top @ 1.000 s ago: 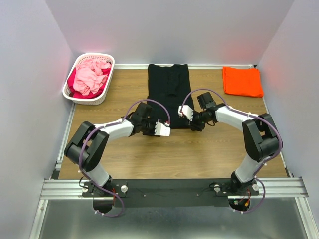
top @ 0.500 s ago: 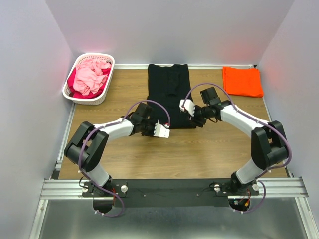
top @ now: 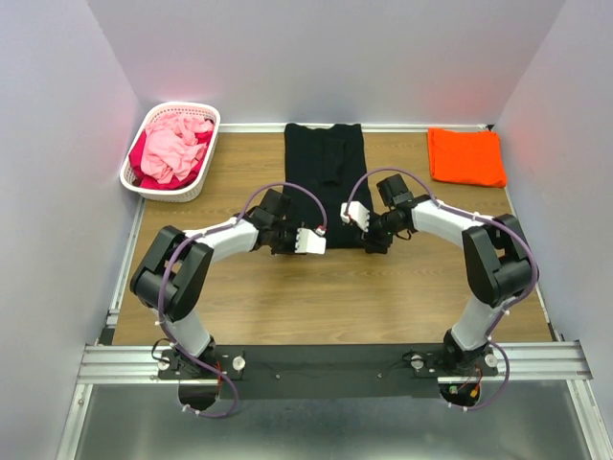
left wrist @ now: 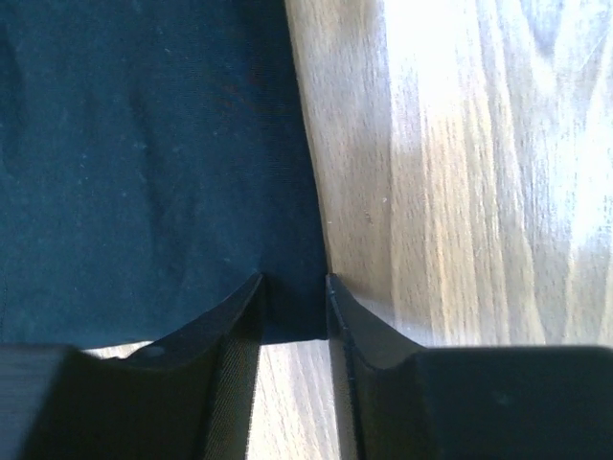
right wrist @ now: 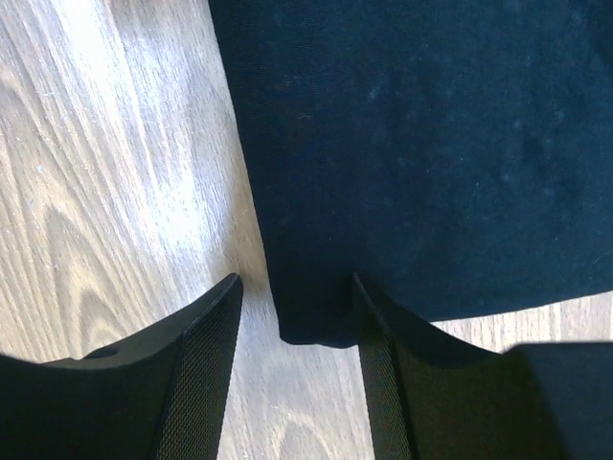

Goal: Fold and stack the t-shirts
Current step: Fold the tshirt

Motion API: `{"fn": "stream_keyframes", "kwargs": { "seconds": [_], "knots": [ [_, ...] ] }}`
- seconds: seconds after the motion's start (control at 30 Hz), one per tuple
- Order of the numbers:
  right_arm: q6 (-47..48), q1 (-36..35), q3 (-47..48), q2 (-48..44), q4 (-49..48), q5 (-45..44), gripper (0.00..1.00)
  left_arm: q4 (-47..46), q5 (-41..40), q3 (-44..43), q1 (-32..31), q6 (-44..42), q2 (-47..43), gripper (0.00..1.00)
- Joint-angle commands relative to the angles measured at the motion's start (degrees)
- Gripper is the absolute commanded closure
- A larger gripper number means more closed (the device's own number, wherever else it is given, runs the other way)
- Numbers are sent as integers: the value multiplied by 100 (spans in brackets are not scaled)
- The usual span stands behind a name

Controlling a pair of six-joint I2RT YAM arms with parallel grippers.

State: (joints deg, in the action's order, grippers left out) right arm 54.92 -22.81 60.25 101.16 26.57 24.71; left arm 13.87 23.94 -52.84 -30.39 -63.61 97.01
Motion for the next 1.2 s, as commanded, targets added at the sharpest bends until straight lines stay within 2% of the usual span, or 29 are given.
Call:
{"fn": "stream_keyframes", "kwargs": {
  "seconds": [0.0,0.1,0.13,0.17,0.2,0.23,0.27,0.37,0.57,0.73,0.93,1.0,1.1,1.17],
  "knots": [
    [221,-40,-268,246,-19,-106,45,274,102,-86,16,69,160,68],
    [143,-48,-268,263,-108,-194,53,458,119,-112,-19,-28,178,80],
    [99,-48,-259,263,-160,-212,58,520,119,-130,-28,-19,186,90],
    [55,-40,-224,255,-169,-221,61,590,119,-148,-28,-28,195,95],
    [-33,-48,-198,202,-169,-247,69,686,137,-200,-46,41,178,100],
    [-94,-48,-163,150,-169,-247,74,722,163,-235,-46,77,178,100],
    [-234,-48,-76,45,-152,-273,84,853,189,-305,-37,129,91,100],
    [-489,-57,170,-193,-38,-317,99,1213,365,-612,33,183,-191,100],
    [-824,-48,830,-703,803,-151,100,1890,550,-1167,148,262,-761,100],
    [-965,-48,806,-1229,1508,69,100,2278,664,-957,78,165,-1411,100],
    [-966,-145,400,-2248,2316,438,100,2963,961,-342,-423,252,-2220,100],
    [-756,-206,278,-2887,3018,639,100,3313,1277,-245,-729,427,-2738,100],
    [-667,-268,241,-3470,3380,780,99,3683,1586,-332,-950,657,-2968,100],
    [-692,-268,364,-3472,3626,816,99,3894,1780,-646,-942,884,-3021,100]
  ]
}}
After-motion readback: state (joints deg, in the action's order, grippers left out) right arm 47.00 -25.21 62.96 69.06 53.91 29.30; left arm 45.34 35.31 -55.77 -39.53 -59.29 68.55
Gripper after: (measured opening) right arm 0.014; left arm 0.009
